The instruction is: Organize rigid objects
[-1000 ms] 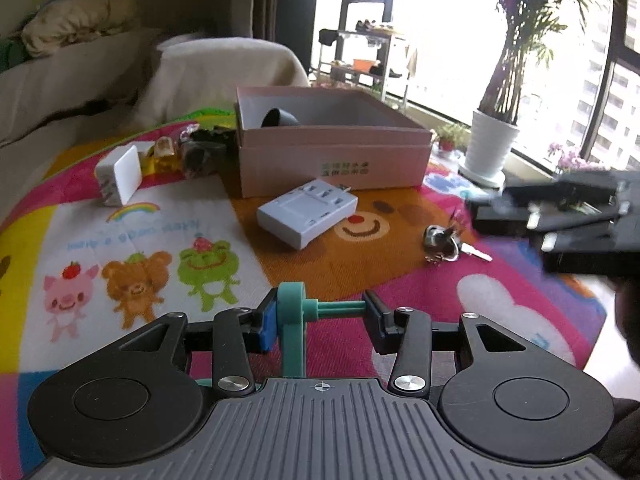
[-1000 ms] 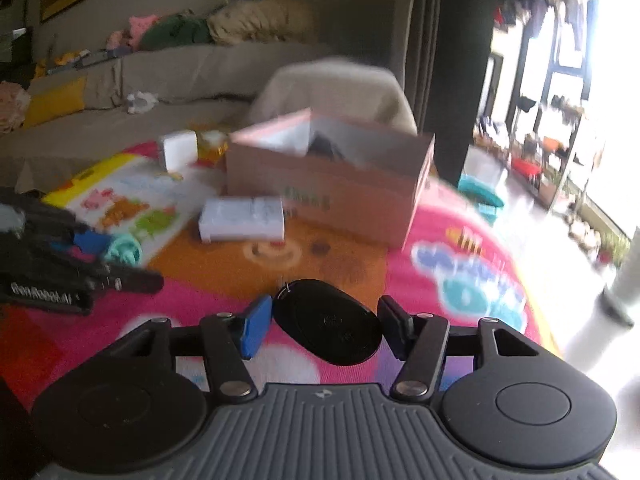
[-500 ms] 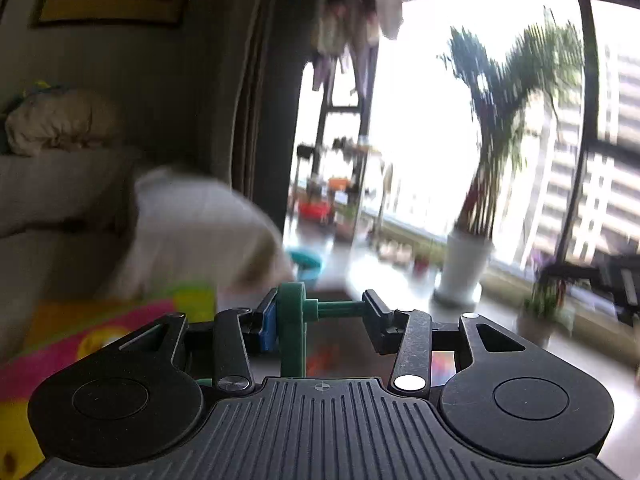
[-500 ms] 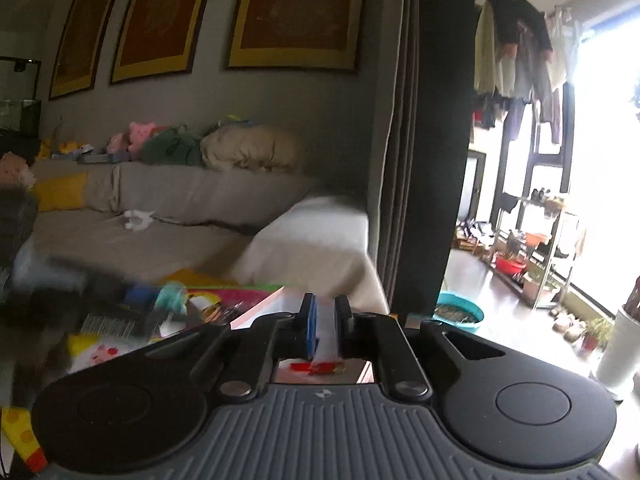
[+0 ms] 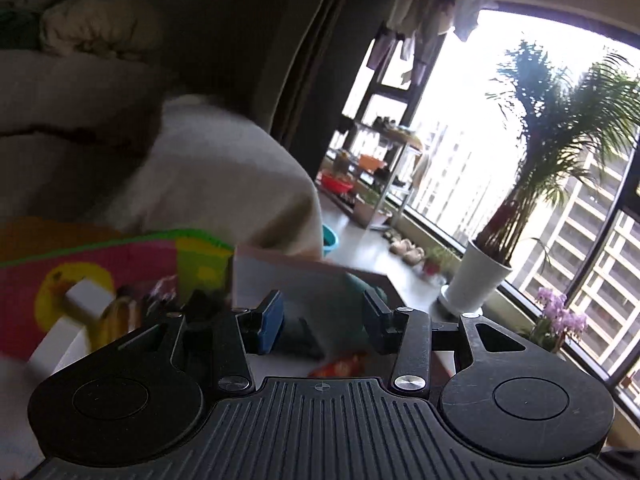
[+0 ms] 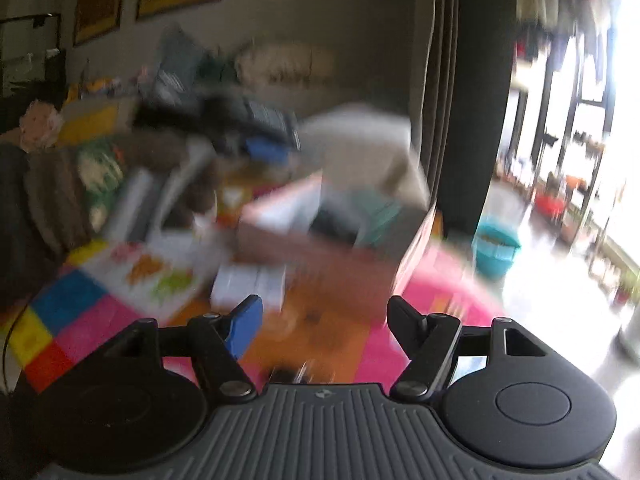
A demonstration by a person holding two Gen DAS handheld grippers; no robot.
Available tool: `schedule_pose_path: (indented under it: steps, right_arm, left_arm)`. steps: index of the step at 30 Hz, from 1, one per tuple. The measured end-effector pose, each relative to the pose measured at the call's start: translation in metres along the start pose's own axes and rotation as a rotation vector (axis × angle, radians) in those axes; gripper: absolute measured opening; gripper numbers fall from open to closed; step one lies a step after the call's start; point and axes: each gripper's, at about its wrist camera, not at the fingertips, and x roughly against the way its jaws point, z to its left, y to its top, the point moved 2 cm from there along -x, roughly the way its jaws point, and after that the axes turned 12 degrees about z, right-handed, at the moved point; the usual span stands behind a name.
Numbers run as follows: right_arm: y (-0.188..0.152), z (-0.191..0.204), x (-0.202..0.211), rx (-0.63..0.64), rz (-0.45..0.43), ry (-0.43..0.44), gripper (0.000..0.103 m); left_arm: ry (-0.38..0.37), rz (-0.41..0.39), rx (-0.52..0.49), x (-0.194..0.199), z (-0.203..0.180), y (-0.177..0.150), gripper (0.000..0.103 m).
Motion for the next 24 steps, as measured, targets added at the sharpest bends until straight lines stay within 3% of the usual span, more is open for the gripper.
schedule_pose_path:
  steps: [6,9,11,13,18,19,20,24]
  right_arm:
    - [-0.044,0.015,-0.045,-0.099,0.155,-0.008,0.070]
    - [-0.051,0.015,-0.058,-0.131,0.164,-0.096,0.072]
    - [-0.049,0.015,-0.063,-0.146,0.165,-0.113,0.076]
    - [-0.051,0.013,-0.064,-0.157,0.170,-0.107,0.074]
    - [-0.039,0.018,-0.055,-0.107,0.191,-0.110,0.051]
    - [-0.034,0.018,-0.050,-0.097,0.186,-0.108,0.016]
    - [-0.026,0.016,-0.044,-0.092,0.189,-0.095,0.008]
    - [0.016,0.004,-0.019,-0.108,0.132,-0.078,0.003]
  left_arm:
    - [-0.024,-0.002,-0.036,0.043,0.007,-0.066,0.047]
    - [-0.014,0.002,-0.041,0.047,0.014,-0.090,0.047]
    - [-0.027,0.005,-0.025,0.047,0.021,-0.100,0.047]
    - [-0.034,0.001,0.001,0.049,0.029,-0.108,0.047]
    - [-0.086,-0.005,0.041,0.050,0.043,-0.116,0.047]
    - [-0.102,-0.012,0.048,0.050,0.045,-0.116,0.047]
    - [-0.111,-0.013,0.053,0.050,0.046,-0.117,0.047]
    - [-0.120,-0.027,0.064,0.051,0.048,-0.118,0.047]
